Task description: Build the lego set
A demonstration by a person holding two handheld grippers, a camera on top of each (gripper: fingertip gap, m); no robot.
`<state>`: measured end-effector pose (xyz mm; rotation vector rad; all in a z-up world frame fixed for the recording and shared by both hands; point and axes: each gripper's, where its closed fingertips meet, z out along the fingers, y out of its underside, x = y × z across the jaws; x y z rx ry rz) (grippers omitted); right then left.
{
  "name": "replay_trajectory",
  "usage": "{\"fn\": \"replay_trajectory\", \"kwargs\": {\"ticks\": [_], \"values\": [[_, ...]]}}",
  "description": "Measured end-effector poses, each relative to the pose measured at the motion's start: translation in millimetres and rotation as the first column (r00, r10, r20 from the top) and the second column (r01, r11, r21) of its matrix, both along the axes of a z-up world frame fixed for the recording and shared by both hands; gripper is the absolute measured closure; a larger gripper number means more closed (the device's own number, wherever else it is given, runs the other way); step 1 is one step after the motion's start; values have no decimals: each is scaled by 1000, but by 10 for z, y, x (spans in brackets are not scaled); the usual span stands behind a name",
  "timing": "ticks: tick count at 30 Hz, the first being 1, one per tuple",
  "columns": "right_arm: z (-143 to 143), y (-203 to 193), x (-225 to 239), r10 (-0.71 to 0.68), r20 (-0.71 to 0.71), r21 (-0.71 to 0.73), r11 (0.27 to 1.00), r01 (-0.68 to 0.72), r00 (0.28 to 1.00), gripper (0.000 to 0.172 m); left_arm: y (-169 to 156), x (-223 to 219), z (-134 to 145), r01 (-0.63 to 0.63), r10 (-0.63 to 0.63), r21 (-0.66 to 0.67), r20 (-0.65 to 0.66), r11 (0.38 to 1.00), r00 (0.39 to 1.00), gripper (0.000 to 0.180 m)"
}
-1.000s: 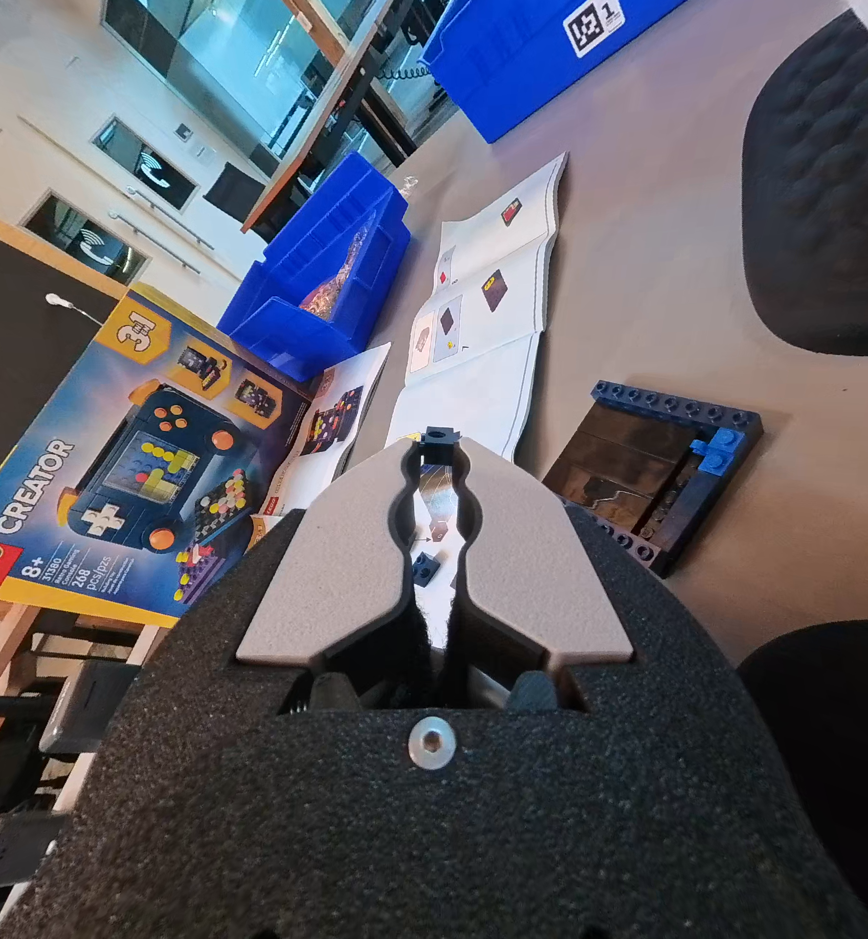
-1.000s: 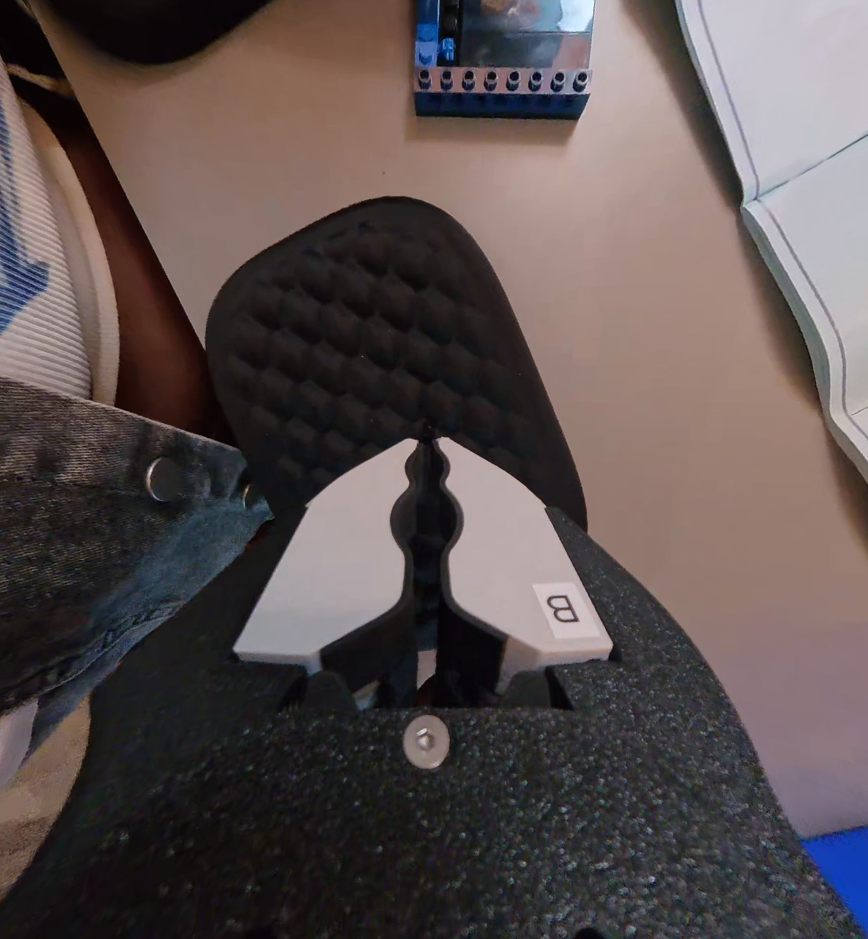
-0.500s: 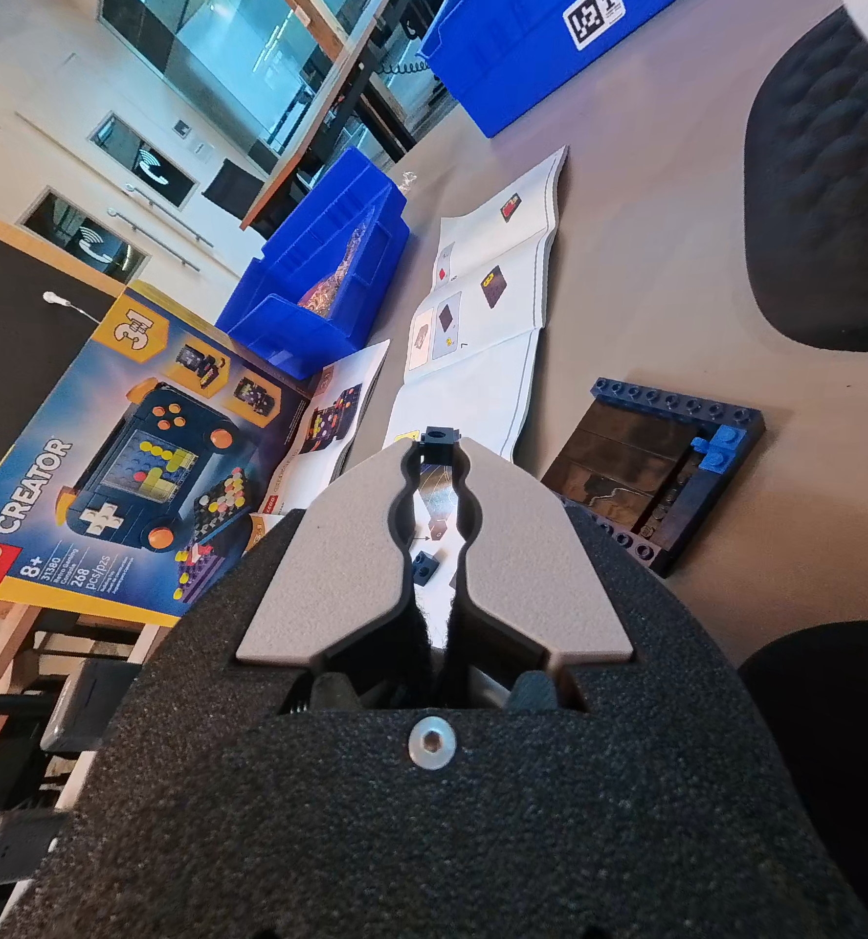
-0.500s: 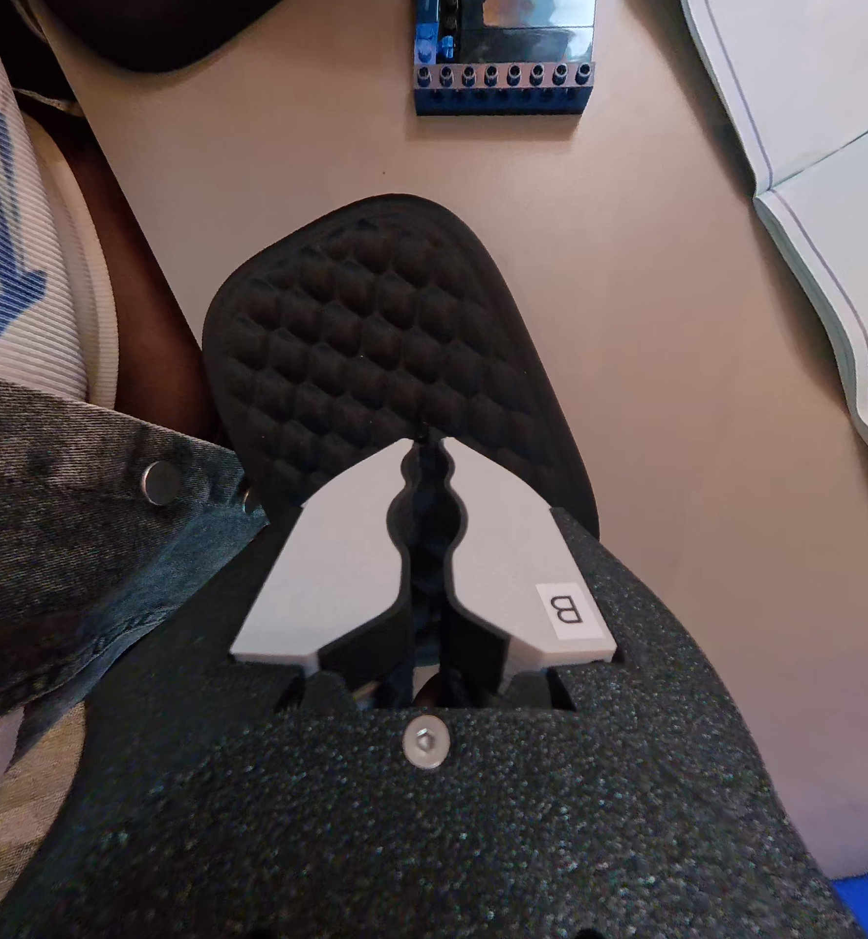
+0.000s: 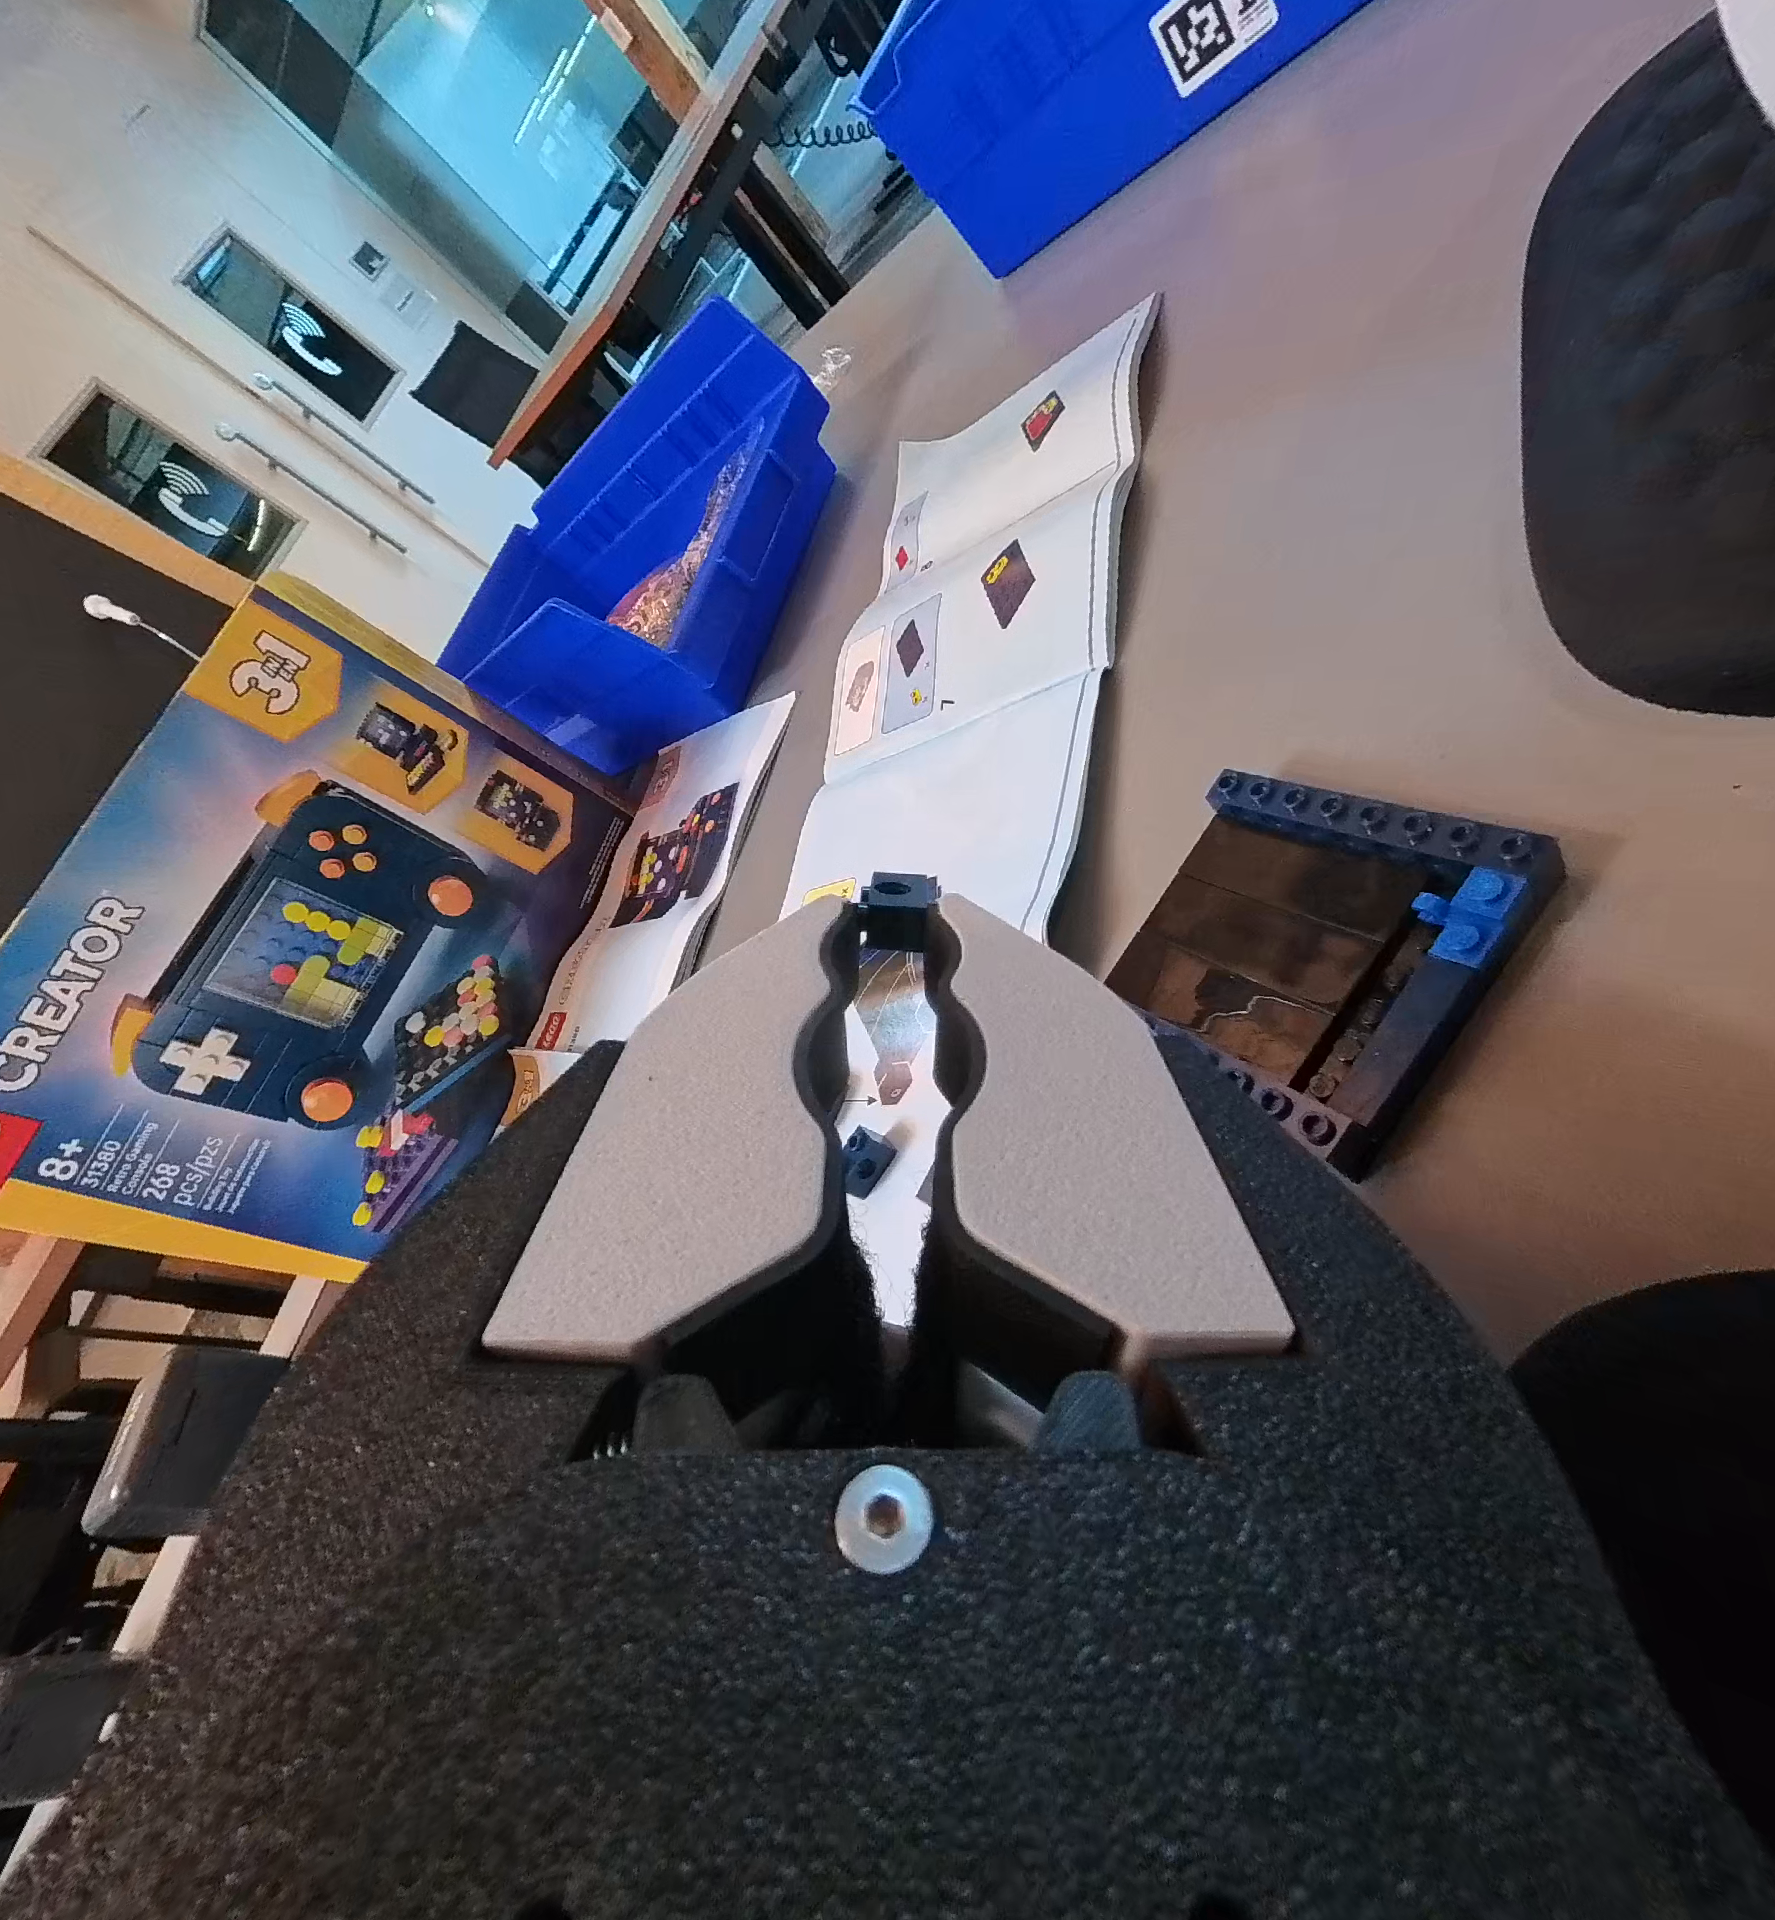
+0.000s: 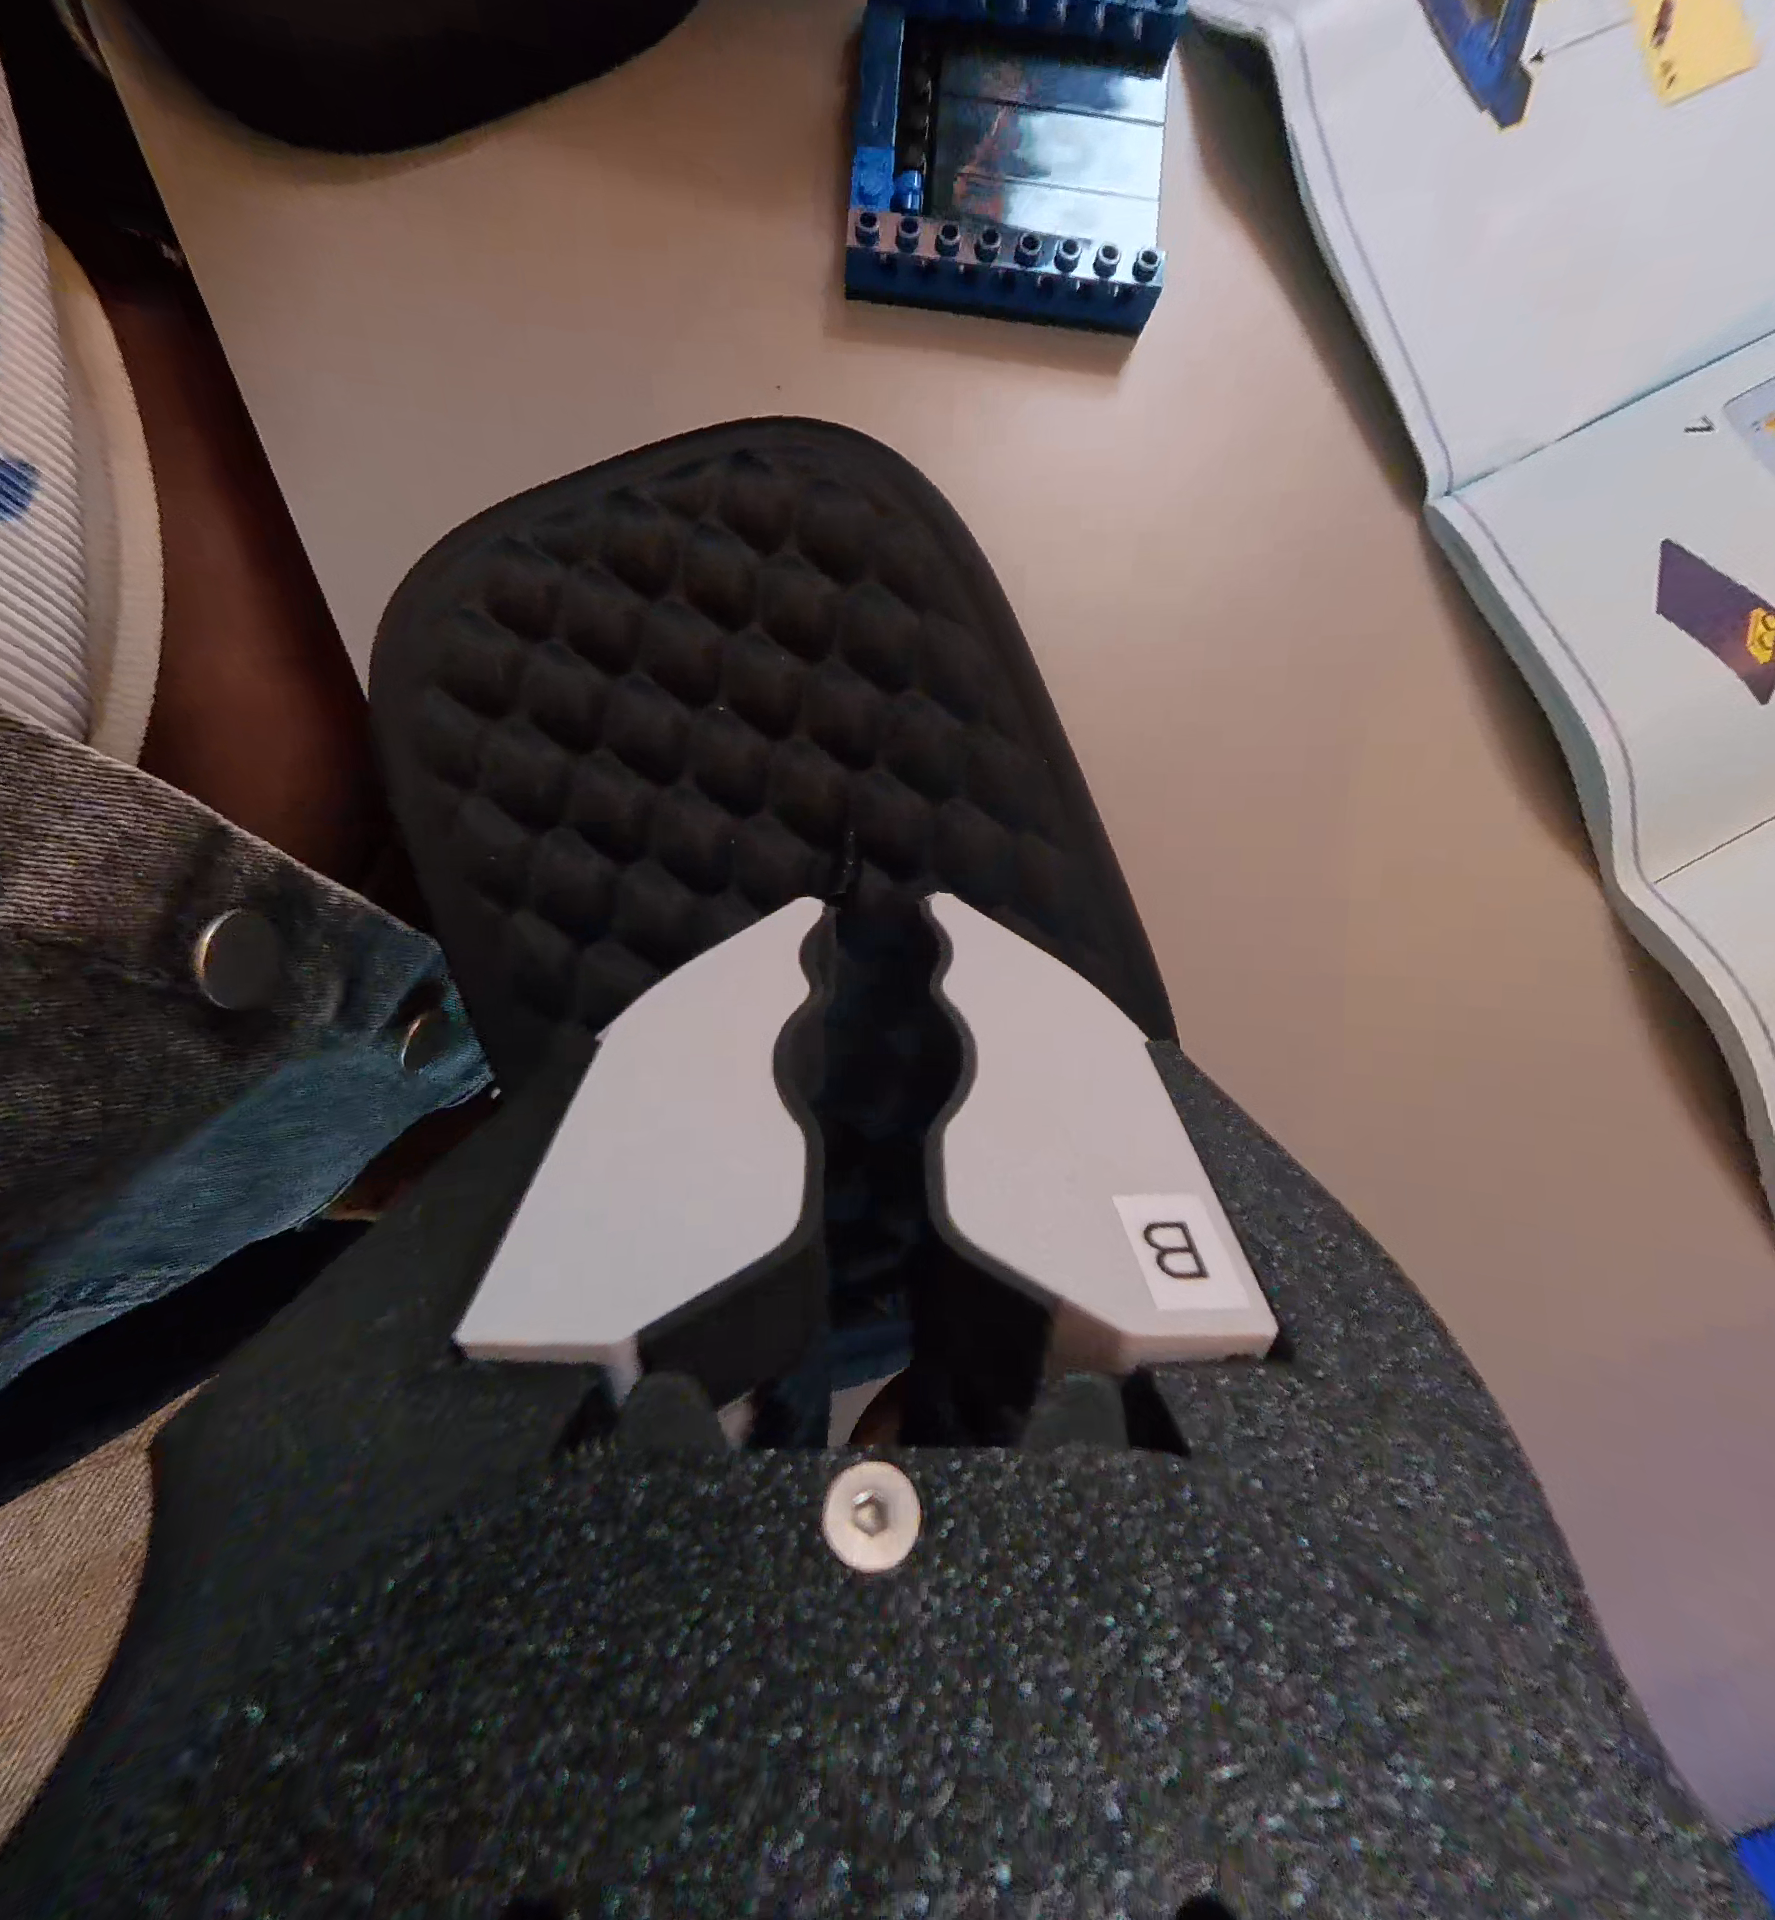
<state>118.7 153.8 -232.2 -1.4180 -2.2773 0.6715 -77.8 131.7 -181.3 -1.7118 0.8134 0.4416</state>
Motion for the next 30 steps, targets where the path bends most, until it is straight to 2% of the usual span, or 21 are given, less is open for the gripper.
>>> {"fn": "replay_trajectory", "kwargs": {"ticks": [5,9,12,20,26,30], "values": [[9,15,-7,23,-73,31,999,-21,997,155,-12,-2,-1,0,0,-2,-3,1000,1000,169],[1,17,-31,50,-108,35,998,-46,993,145,-23,-5,4,-1,1,-3,-3,1000,1000,169],[-13,37,-54,85,-133,68,995,-77,987,144,-33,-9,9,-2,2,-2,-4,1000,1000,169],[0,71,-66,42,-201,-76,995,-59,979,139,-61,-17,20,1,-1,-3,8,1000,1000,169],[64,37,-53,63,-302,-141,984,-109,951,138,-77,-21,21,3,-3,-5,11,1000,1000,169],[128,-14,-50,103,-367,-162,972,-172,924,144,-87,-21,17,6,-6,-7,11,1000,1000,169]]}}
